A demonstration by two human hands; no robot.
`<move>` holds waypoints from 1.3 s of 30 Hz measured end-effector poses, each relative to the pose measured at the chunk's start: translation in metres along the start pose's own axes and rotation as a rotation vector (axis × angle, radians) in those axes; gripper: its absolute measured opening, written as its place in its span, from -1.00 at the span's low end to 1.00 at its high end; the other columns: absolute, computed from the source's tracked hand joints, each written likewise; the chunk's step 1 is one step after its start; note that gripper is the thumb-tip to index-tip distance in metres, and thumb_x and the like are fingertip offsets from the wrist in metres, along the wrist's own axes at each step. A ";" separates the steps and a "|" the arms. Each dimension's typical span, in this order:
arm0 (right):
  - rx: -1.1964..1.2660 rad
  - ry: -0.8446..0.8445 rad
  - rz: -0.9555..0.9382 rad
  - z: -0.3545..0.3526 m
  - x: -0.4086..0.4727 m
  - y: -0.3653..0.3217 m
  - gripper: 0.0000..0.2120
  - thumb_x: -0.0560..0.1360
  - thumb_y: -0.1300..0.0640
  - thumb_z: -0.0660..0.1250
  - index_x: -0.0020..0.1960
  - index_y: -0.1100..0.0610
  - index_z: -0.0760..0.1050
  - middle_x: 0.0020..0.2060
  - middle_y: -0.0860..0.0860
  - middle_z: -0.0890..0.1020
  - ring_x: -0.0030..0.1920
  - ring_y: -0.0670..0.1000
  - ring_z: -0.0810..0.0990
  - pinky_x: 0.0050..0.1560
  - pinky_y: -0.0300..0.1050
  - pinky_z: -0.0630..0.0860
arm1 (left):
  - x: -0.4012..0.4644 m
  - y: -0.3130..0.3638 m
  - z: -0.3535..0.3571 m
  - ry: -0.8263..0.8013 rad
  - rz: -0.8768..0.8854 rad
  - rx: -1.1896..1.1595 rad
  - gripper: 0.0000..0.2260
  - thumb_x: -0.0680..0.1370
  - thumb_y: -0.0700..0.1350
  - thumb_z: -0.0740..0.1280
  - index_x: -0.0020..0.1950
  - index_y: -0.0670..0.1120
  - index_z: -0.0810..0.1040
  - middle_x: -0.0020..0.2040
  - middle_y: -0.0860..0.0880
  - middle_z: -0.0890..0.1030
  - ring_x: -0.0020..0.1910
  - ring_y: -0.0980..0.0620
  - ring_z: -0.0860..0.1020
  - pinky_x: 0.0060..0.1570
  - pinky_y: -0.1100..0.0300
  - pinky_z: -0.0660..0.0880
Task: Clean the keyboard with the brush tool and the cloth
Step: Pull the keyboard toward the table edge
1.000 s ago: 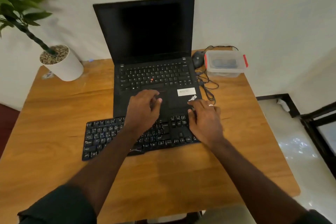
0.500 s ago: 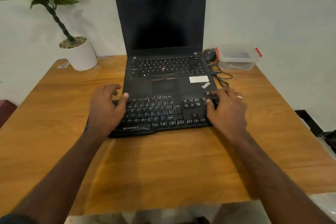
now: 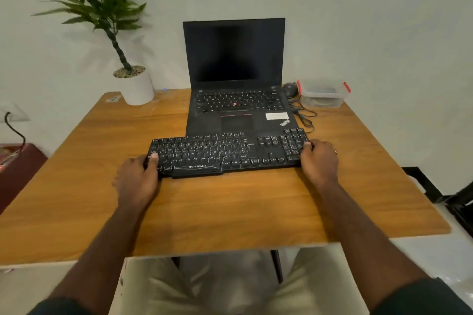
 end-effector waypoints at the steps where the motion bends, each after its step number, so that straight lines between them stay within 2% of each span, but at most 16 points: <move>1: 0.036 -0.015 0.019 -0.001 0.001 0.001 -0.58 0.62 -0.03 0.09 0.15 0.19 0.61 0.04 0.20 0.62 0.06 0.23 0.57 0.16 0.14 0.51 | -0.001 -0.001 -0.001 -0.006 0.004 -0.017 -0.56 0.65 0.17 0.10 0.24 -0.08 0.60 0.17 -0.24 0.57 0.19 -0.29 0.48 0.19 -0.21 0.40; 4: 0.105 -0.024 0.023 -0.004 -0.003 0.008 -0.52 0.54 -0.10 0.03 0.06 0.16 0.63 -0.03 0.15 0.64 -0.03 0.16 0.59 0.06 0.13 0.56 | -0.011 -0.005 -0.007 0.001 0.043 -0.087 -0.53 0.65 0.16 0.07 0.22 -0.12 0.61 0.12 -0.22 0.59 0.14 -0.27 0.49 0.17 -0.22 0.39; 7: 0.107 0.000 -0.005 -0.013 -0.024 0.018 -0.53 0.56 -0.09 0.03 0.00 0.16 0.62 -0.10 0.11 0.63 -0.07 0.13 0.58 0.00 0.07 0.55 | -0.029 -0.010 -0.015 0.033 0.064 -0.138 -0.59 0.68 0.07 0.09 0.17 -0.17 0.60 0.06 -0.21 0.57 0.12 -0.25 0.48 0.17 -0.21 0.32; 10: 0.120 0.043 -0.059 -0.025 -0.052 0.024 -0.58 0.60 -0.03 0.06 -0.04 0.19 0.61 -0.16 0.10 0.63 -0.08 0.14 0.56 -0.05 0.04 0.49 | -0.047 -0.019 -0.023 0.068 0.064 -0.219 -0.57 0.67 0.09 0.05 0.07 -0.17 0.60 -0.01 -0.17 0.58 0.04 -0.21 0.50 0.14 -0.20 0.37; 12: 0.117 0.060 -0.086 -0.031 -0.065 0.030 -0.63 0.63 0.03 0.09 -0.04 0.19 0.61 -0.17 0.09 0.62 -0.08 0.14 0.55 -0.09 -0.02 0.43 | -0.057 -0.024 -0.030 0.087 0.057 -0.269 -0.57 0.66 0.09 0.05 -0.10 -0.17 0.56 -0.14 -0.15 0.57 -0.08 -0.21 0.51 0.02 -0.16 0.43; 15: 0.076 0.093 -0.111 -0.041 -0.079 0.038 -0.68 0.65 0.08 0.13 -0.02 0.21 0.61 -0.15 0.10 0.62 -0.07 0.14 0.55 -0.10 -0.06 0.36 | -0.070 -0.026 -0.039 0.110 0.067 -0.286 -0.57 0.68 0.01 0.08 -0.24 -0.22 0.46 -0.30 -0.14 0.49 -0.23 -0.21 0.47 -0.22 -0.03 0.35; 17: 0.048 0.098 -0.112 -0.045 -0.085 0.042 -0.69 0.65 0.07 0.14 -0.02 0.21 0.60 -0.15 0.11 0.62 -0.08 0.14 0.55 -0.10 -0.06 0.37 | -0.075 -0.029 -0.041 0.106 0.080 -0.256 -0.57 0.69 -0.01 0.09 -0.26 -0.24 0.44 -0.32 -0.16 0.48 -0.26 -0.21 0.45 -0.24 -0.01 0.31; 23: 0.005 0.146 -0.094 -0.053 -0.096 0.045 -0.70 0.66 0.09 0.17 0.03 0.26 0.60 -0.09 0.16 0.63 -0.02 0.18 0.54 -0.04 -0.01 0.37 | -0.080 -0.028 -0.040 0.059 0.095 -0.127 -0.67 0.68 -0.06 0.17 -0.16 -0.22 0.53 -0.25 -0.14 0.52 -0.21 -0.17 0.46 -0.14 -0.03 0.38; 28: -0.005 0.172 -0.067 -0.053 -0.097 0.041 -0.74 0.65 0.10 0.20 0.05 0.26 0.56 -0.02 0.21 0.61 0.04 0.23 0.52 0.04 0.04 0.38 | -0.079 -0.028 -0.040 0.054 0.086 -0.128 -0.71 0.66 -0.05 0.20 -0.16 -0.15 0.55 -0.30 -0.06 0.52 -0.21 -0.16 0.49 -0.07 -0.09 0.46; 33: -0.036 0.175 -0.073 -0.050 -0.098 0.041 -0.77 0.63 0.10 0.23 0.05 0.27 0.53 -0.02 0.21 0.59 0.03 0.23 0.51 0.04 0.06 0.39 | -0.079 -0.029 -0.039 0.066 0.088 -0.147 -0.74 0.64 -0.07 0.24 -0.20 -0.13 0.54 -0.29 -0.04 0.52 -0.23 -0.13 0.48 -0.09 -0.05 0.43; 39: -0.036 0.199 -0.076 -0.050 -0.100 0.036 -0.79 0.62 0.13 0.25 0.04 0.28 0.53 -0.04 0.22 0.59 0.02 0.25 0.52 0.06 0.09 0.40 | -0.079 -0.029 -0.039 0.063 0.087 -0.180 -0.57 0.65 0.00 0.20 -0.34 -0.19 0.46 -0.40 -0.14 0.50 -0.37 -0.15 0.46 -0.27 -0.03 0.40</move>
Point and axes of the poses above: each hand's wrist, its own x-axis towards the middle knuckle, its own z-axis out of the palm, y = z × x, the point moved 5 cm from there along x, towards the middle knuckle
